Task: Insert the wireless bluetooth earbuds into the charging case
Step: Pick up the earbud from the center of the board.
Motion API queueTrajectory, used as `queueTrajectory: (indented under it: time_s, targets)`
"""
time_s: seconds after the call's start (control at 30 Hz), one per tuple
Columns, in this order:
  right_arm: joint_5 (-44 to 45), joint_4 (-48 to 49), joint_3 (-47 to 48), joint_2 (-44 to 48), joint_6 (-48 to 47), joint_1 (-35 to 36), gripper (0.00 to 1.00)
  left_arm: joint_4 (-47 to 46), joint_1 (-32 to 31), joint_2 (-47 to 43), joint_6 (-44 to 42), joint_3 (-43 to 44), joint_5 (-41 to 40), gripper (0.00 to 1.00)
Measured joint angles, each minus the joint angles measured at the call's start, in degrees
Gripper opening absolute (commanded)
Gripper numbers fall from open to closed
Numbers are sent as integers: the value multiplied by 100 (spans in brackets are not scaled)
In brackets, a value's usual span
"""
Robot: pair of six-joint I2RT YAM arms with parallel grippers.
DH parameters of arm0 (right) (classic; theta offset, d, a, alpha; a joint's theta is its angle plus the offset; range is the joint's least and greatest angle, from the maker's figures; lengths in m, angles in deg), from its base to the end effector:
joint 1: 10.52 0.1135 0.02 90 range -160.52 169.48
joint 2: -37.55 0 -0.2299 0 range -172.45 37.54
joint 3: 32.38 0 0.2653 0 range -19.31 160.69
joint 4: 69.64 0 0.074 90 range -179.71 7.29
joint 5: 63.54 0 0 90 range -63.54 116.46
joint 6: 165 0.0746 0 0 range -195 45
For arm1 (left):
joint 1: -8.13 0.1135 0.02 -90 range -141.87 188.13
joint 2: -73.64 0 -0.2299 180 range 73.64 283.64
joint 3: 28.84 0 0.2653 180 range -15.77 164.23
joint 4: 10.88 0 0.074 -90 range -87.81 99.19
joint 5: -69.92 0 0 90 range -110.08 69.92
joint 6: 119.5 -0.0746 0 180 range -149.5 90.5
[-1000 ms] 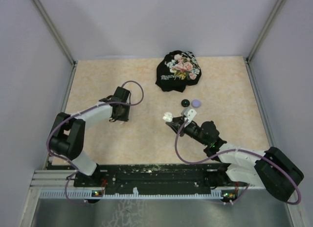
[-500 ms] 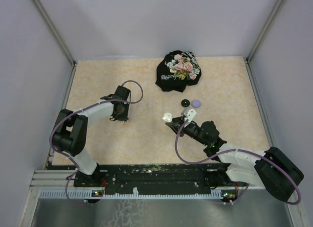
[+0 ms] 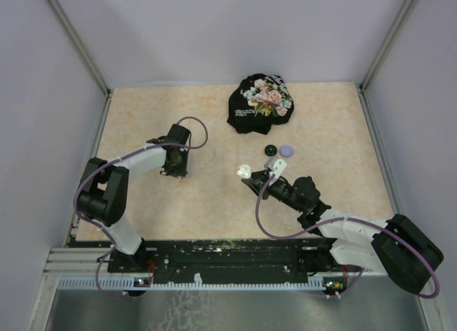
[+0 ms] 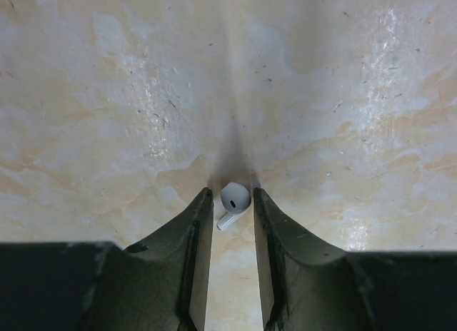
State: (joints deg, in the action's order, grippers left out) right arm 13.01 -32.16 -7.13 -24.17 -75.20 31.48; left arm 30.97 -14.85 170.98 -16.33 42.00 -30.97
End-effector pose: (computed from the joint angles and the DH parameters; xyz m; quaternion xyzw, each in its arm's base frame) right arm 0.1897 0.1942 0.1608 -0.3285 0.6193 0.3294 0.6325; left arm 0.3196 -0.1202 0.0863 0.0658 0.9757 0.0306 0.2067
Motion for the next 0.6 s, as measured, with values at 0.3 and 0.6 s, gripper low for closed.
queueTrajectory:
  time_s: [0.3,0.6]
  targets:
    - [-20,0,0,0,2,0,0,125,0,116,59,140,151,24]
    - [-24,0,0,0,2,0,0,2,28,52,118,92,444,19]
